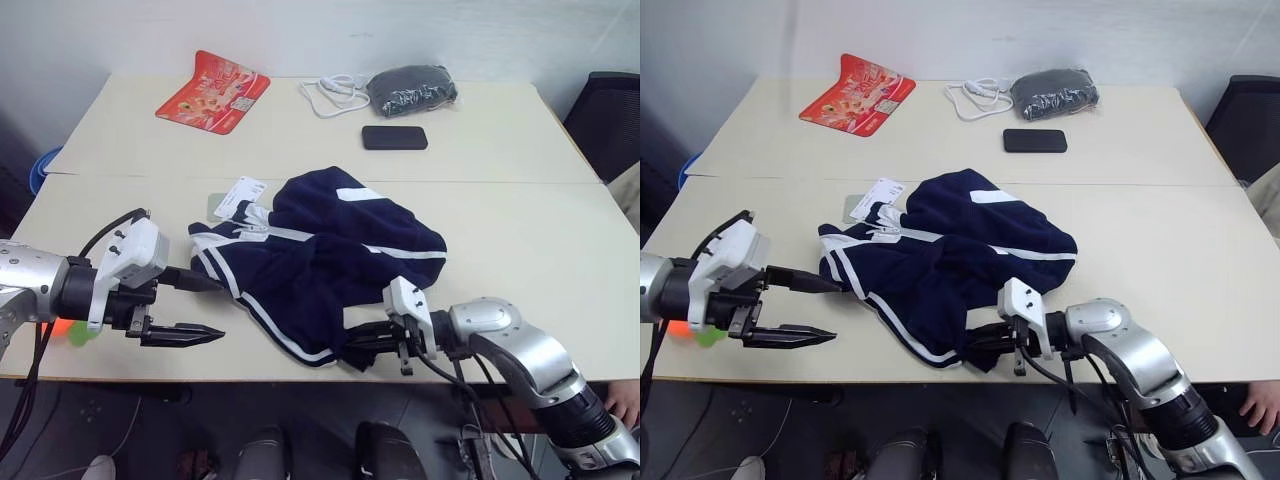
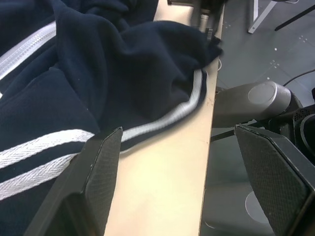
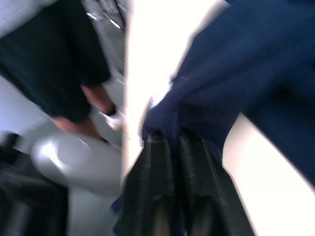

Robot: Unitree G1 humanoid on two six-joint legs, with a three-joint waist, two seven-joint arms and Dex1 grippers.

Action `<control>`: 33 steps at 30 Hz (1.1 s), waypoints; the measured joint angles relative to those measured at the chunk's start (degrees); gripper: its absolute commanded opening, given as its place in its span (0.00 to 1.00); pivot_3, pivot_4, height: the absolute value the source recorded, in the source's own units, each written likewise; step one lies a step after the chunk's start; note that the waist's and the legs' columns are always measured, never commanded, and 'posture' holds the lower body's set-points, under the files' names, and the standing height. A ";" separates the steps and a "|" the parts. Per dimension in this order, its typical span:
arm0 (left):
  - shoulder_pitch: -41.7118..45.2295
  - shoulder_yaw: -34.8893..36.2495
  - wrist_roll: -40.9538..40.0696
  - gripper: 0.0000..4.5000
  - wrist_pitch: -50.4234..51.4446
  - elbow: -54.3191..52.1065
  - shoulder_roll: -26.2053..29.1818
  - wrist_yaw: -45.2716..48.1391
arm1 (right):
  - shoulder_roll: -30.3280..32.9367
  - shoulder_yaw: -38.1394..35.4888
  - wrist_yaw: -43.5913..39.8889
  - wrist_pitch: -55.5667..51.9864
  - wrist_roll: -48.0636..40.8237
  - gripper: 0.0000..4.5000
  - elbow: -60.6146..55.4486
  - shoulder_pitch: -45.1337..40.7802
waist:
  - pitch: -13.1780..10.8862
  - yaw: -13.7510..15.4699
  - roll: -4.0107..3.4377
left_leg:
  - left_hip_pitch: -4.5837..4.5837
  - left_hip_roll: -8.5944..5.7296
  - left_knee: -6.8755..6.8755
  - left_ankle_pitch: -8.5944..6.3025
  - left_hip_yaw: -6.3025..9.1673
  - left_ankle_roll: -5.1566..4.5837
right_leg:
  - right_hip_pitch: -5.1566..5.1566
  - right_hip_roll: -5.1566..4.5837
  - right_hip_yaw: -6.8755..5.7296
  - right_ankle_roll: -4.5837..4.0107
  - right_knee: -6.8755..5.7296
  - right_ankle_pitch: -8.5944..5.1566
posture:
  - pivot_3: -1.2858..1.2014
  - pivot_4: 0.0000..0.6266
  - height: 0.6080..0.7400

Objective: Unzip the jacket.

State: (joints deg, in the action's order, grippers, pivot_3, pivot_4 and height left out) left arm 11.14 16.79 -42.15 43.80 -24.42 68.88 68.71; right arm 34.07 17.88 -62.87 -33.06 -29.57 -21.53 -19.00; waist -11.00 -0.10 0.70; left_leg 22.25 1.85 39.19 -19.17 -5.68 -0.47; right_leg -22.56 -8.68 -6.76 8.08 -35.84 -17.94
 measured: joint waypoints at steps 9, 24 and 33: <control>1.50 -0.62 0.14 0.85 0.30 0.14 0.01 0.35 | 7.31 -2.10 1.17 1.99 5.55 0.18 -2.38 1.66 | 0.01 0.43 0.03 | 0.01 -0.04 0.02 0.00 -0.01 -0.01 | 0.00 -0.02 0.02 0.00 0.00 0.00 | 0.52 0.24 1.00; 6.57 -9.04 10.28 0.85 -11.36 7.80 -0.16 2.43 | 19.89 -11.59 0.58 27.11 20.23 0.56 1.10 1.88 | 0.02 -0.07 0.05 | -0.06 0.00 0.00 0.00 -0.64 0.00 | -0.04 0.02 0.10 0.00 -0.01 0.00 | 0.52 0.24 1.00; 16.01 -20.06 31.97 0.85 -38.61 26.72 -4.44 3.16 | 8.51 -1.12 3.61 43.08 33.62 0.56 19.48 -10.74 | 0.04 0.26 0.09 | 0.05 -0.02 0.05 -0.01 -0.76 -0.02 | -0.12 0.01 0.13 0.00 -0.03 0.00 | 0.52 0.24 1.00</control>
State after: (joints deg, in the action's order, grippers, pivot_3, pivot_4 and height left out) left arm 27.15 -3.27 -10.18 5.20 2.30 64.44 71.87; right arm 42.59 16.76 -59.26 10.02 4.05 -2.05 -29.74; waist -10.95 0.17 0.79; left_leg 22.30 1.82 39.24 -19.18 -6.44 -0.49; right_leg -22.68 -8.66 -6.63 8.08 -35.87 -17.93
